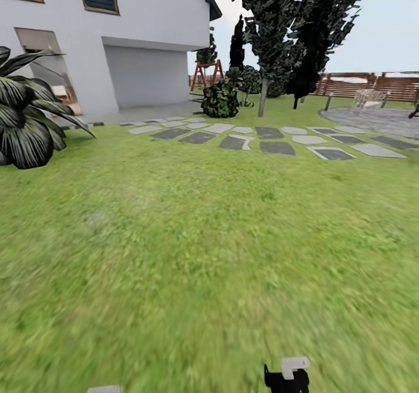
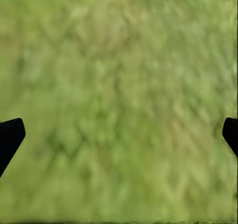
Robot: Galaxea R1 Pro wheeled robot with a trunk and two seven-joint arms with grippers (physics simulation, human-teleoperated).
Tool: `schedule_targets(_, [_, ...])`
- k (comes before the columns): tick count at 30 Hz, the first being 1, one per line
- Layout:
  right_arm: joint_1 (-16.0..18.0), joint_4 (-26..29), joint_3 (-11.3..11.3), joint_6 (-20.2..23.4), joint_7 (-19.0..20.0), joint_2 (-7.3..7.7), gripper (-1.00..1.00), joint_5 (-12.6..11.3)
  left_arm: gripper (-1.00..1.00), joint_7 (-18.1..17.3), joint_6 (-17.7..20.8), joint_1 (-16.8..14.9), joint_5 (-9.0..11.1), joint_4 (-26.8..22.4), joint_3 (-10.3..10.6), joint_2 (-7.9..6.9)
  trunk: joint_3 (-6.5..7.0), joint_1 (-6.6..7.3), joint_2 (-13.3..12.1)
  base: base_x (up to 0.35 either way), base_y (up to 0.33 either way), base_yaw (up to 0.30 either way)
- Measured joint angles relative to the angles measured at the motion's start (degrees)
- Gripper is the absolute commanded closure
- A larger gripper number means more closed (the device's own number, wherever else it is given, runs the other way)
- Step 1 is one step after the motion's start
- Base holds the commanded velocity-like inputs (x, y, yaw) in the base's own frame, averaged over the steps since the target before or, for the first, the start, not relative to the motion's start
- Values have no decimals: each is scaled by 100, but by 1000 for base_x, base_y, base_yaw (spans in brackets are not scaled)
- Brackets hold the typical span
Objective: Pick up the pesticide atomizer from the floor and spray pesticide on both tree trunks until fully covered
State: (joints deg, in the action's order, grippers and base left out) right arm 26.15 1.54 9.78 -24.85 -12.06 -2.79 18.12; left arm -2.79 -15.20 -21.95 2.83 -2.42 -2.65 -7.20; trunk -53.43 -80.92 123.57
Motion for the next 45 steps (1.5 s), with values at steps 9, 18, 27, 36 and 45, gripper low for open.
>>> schedule_targets(9, [0,-5,1,0,0,0,-100,0,100,3,0,0,3,0,-1,-7,0,0,0,0,-269,-299])
schedule_targets(18, [0,-3,-2,0,0,0,-100,0,100,4,0,0,40,0,-14,-24,-1,0,0,0,-269,-299])
schedule_targets(27, [0,-4,-1,0,0,0,-100,0,100,3,0,0,43,0,-9,-26,-17,0,0,0,-269,-299])
schedule_targets(36, [0,-6,-1,0,0,0,-100,0,100,3,0,0,35,0,-1,-18,-36,0,0,0,-269,-299])
schedule_targets(45, [0,-7,-2,0,0,0,-100,0,100,3,0,0,35,0,-1,-17,-54,0,0,0,-269,-299])
